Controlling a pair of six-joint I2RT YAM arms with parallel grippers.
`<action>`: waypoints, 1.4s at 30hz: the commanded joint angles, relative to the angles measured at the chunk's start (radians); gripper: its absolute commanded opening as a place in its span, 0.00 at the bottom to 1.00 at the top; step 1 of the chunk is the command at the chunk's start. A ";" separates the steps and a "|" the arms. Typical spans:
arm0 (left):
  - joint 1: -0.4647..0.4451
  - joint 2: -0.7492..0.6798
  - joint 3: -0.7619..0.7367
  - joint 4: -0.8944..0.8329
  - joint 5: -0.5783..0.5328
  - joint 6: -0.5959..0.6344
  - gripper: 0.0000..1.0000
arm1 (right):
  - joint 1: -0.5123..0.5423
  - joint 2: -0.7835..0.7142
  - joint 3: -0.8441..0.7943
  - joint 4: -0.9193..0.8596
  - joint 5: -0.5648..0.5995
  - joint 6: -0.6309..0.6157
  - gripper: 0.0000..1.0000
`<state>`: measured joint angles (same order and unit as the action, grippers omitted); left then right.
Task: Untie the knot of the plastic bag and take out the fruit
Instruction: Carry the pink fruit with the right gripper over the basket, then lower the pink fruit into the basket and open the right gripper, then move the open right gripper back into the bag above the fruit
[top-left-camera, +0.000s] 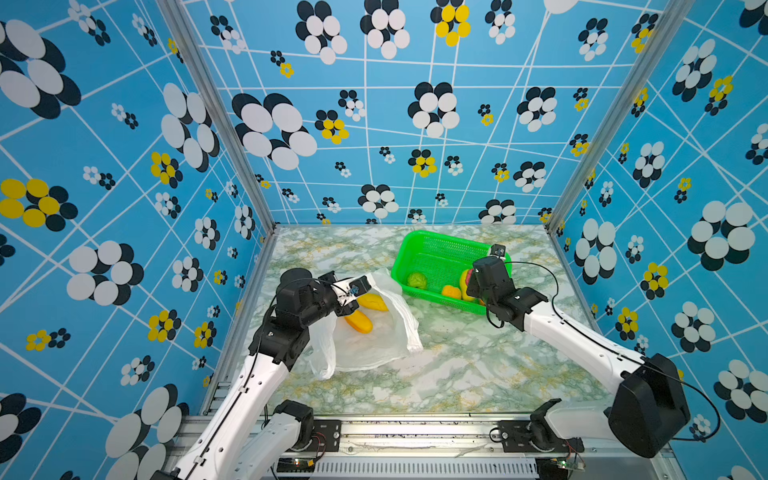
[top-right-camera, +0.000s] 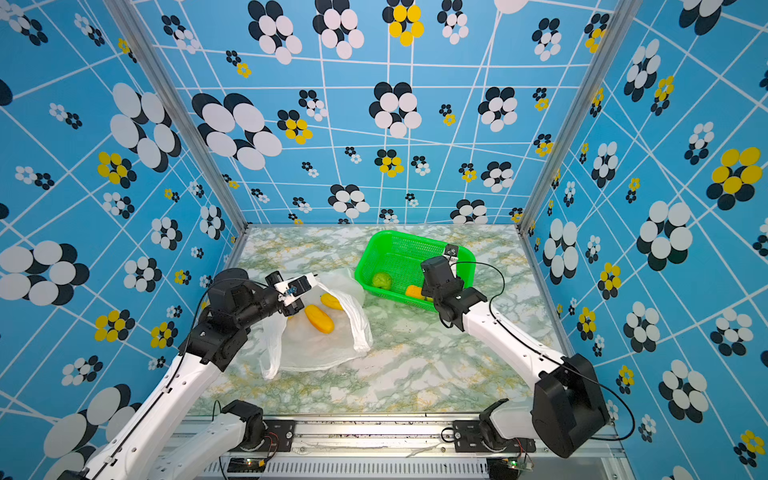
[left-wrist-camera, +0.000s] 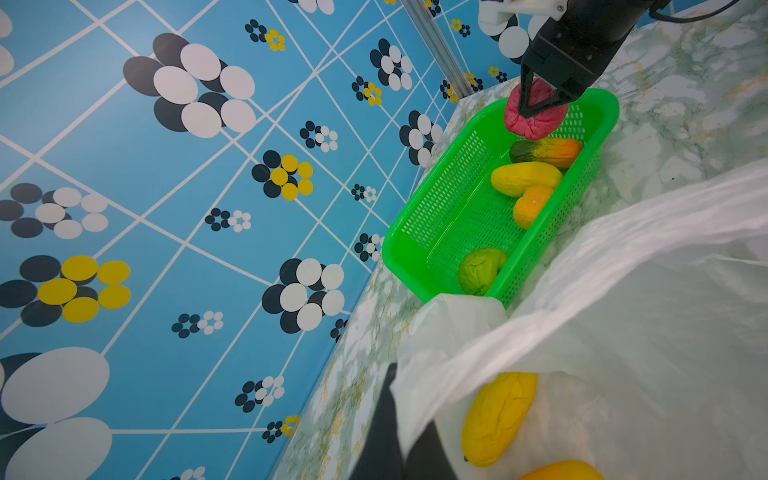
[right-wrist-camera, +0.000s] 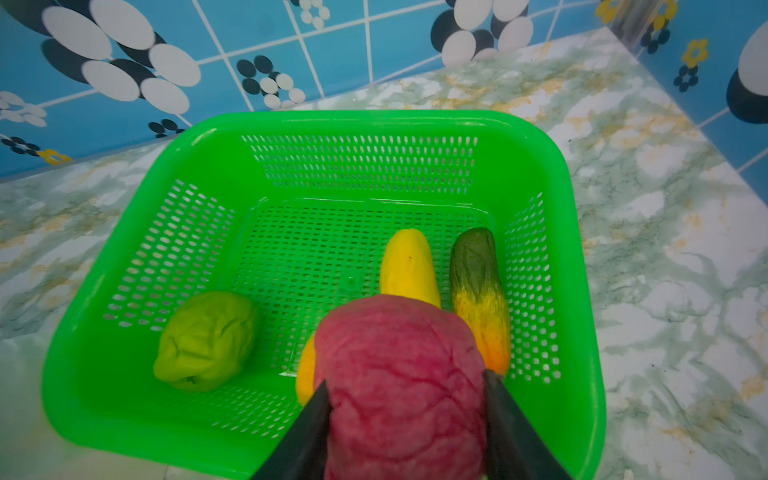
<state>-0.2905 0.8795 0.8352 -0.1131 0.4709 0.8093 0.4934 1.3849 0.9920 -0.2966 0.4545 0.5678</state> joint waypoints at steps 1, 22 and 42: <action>-0.008 -0.019 0.013 -0.013 -0.002 0.011 0.00 | -0.053 0.062 0.027 -0.058 -0.151 0.096 0.33; -0.012 -0.033 0.006 -0.005 -0.003 0.014 0.00 | -0.107 0.087 -0.053 -0.003 -0.251 0.212 0.84; -0.010 -0.032 0.007 -0.007 -0.003 0.019 0.00 | 0.201 -0.391 -0.207 0.320 -0.200 -0.113 0.65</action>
<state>-0.2958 0.8616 0.8352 -0.1127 0.4706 0.8162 0.6338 1.0435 0.7982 -0.0807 0.2382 0.5911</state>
